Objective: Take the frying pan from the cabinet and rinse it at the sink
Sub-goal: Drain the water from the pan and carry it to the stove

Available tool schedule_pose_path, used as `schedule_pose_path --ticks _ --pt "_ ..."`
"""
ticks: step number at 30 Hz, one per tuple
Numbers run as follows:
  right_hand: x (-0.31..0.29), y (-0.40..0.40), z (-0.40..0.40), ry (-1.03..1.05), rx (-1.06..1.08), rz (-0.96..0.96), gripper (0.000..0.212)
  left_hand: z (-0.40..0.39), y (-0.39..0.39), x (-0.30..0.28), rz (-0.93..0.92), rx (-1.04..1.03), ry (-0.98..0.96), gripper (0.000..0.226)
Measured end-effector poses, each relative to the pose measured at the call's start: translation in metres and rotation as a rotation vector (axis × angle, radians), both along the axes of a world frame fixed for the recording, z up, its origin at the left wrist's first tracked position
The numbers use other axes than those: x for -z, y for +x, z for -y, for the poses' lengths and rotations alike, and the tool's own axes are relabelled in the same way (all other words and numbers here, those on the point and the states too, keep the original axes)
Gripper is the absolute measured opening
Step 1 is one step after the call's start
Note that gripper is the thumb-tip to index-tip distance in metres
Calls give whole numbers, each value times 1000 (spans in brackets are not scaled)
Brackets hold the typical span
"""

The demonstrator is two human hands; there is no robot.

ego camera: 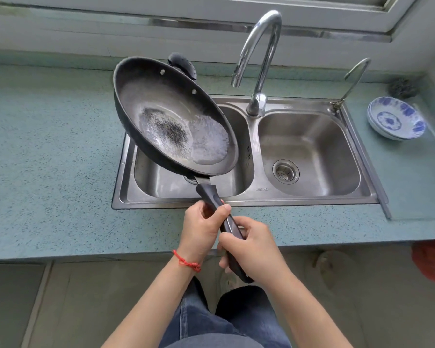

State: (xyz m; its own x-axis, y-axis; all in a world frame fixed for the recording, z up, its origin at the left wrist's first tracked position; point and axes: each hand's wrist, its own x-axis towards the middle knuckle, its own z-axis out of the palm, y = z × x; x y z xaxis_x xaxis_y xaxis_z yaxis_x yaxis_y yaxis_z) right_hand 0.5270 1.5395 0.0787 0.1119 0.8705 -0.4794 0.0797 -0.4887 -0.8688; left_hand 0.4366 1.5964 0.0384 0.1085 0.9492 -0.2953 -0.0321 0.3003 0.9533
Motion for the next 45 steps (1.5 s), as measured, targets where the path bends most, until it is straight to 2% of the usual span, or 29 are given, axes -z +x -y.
schedule_pose_path --ticks 2,3,5,11,15,18,21,28,32,35,40,45 --pt "3 -6 0 50 69 31 6 -2 0 0 -5 -19 -5 22" --pt "4 -9 -1 76 97 20 10 -3 -1 0 5 -25 -12 23" --pt "6 -12 -2 115 124 -22 16 -5 -3 -1 8 -23 -16 23" --pt "16 -12 2 142 137 -178 9 0 -5 -4 23 -41 -33 17" --pt "14 -12 3 133 141 -311 6 2 -7 -7 357 -55 -222 3" --pt "16 -11 6 124 133 -360 7 3 -5 -8 656 -43 -371 14" --pt "20 -8 6 122 124 -403 10 1 -5 -6 754 -49 -435 19" --pt "17 0 5 54 34 -401 13 0 -5 -9 634 -65 -375 21" --pt "10 4 -4 8 -26 -422 2 0 -6 -14 509 -110 -270 5" --pt "6 1 -9 -23 -53 -332 5 -1 -8 -14 400 -149 -182 7" --pt "1 -11 -9 -14 -49 -66 11 2 -10 -13 256 -185 -77 9" --pt "0 -23 -6 46 40 -106 10 0 -14 -16 218 -175 -41 11"
